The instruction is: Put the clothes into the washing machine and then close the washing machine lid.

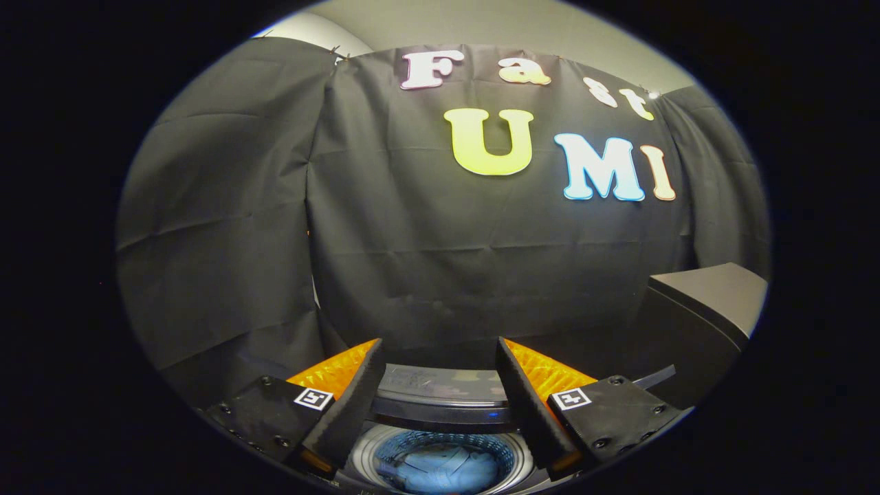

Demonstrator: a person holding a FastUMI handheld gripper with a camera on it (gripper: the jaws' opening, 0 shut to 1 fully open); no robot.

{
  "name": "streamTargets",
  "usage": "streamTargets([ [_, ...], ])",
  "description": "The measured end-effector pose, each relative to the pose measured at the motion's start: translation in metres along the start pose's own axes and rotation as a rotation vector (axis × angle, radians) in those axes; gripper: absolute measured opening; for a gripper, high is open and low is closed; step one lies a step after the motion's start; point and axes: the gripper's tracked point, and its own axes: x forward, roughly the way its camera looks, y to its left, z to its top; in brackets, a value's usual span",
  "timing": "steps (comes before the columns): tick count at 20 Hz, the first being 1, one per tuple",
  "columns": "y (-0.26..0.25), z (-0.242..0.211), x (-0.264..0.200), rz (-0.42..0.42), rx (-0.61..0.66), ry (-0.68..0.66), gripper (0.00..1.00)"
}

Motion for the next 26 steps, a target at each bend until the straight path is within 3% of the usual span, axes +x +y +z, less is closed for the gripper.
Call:
streamTargets([
  [10,0.023,-0.077,-0.036,0.076,-0.021,0.122,0.99],
  [17,0.019,-0.04,-0.079,0.103,0.008,0.056,0.99],
  [26,-0.06,0.007,-0.184,0.076,0.02,-0.047,0.99],
])
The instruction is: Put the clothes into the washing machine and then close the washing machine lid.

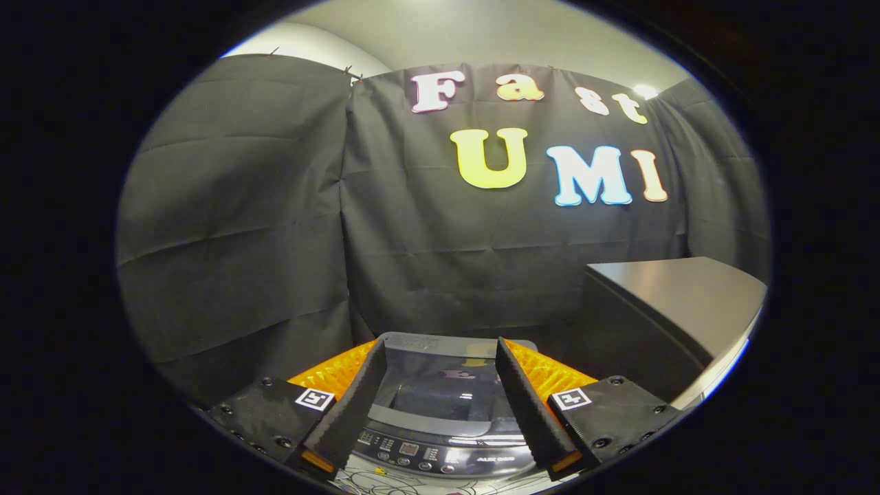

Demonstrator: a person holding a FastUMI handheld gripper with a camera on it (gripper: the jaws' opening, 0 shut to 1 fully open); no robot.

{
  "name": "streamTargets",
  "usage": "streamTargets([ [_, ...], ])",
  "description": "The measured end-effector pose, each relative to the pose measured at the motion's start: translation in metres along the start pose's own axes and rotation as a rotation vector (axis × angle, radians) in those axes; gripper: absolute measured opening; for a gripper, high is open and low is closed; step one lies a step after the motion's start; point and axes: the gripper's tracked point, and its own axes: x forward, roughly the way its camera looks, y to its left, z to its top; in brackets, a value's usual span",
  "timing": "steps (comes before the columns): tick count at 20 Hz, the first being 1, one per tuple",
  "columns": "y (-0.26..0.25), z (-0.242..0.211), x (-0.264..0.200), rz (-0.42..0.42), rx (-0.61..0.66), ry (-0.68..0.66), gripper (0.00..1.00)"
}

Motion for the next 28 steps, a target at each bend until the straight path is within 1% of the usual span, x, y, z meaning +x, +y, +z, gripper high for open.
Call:
streamTargets([
  [5,-0.054,0.016,-0.055,-0.055,-0.027,-0.037,0.99],
  [8,-0.082,0.02,-0.084,-0.092,-0.008,-0.05,0.99],
  [9,-0.086,0.014,-0.098,-0.106,-0.003,-0.054,0.99],
  [14,-0.118,0.017,-0.145,-0.152,0.014,-0.084,0.99],
  [16,-0.126,0.015,-0.159,-0.163,0.029,-0.085,0.99],
  [20,-0.139,0.011,-0.184,-0.175,0.005,-0.1,0.99],
  [28,-0.144,0.005,-0.22,-0.164,0.004,-0.123,0.99],
])
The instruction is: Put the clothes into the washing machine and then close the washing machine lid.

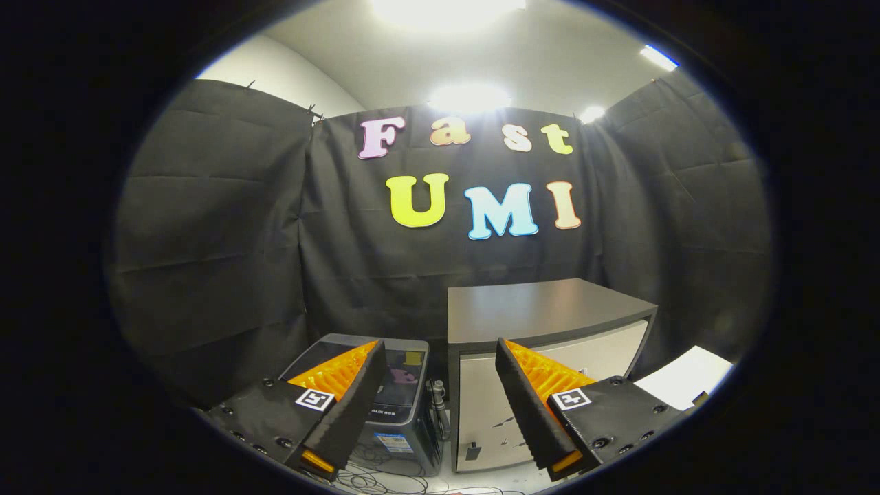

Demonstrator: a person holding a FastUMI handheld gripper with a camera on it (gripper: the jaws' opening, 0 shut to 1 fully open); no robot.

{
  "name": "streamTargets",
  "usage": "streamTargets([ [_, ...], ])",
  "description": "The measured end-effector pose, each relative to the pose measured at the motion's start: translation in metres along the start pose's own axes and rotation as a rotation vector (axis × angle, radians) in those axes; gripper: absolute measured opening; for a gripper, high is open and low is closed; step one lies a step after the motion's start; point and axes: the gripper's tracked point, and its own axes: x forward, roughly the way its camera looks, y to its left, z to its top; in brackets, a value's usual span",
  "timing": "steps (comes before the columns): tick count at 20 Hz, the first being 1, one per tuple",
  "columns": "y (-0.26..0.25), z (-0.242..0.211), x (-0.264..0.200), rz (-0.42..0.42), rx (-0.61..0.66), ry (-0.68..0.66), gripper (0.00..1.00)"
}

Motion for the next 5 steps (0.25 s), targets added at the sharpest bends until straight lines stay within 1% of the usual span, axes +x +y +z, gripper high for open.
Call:
streamTargets([
  [5,0.004,-0.005,-0.017,0.017,-0.003,-0.007,0.99],
])
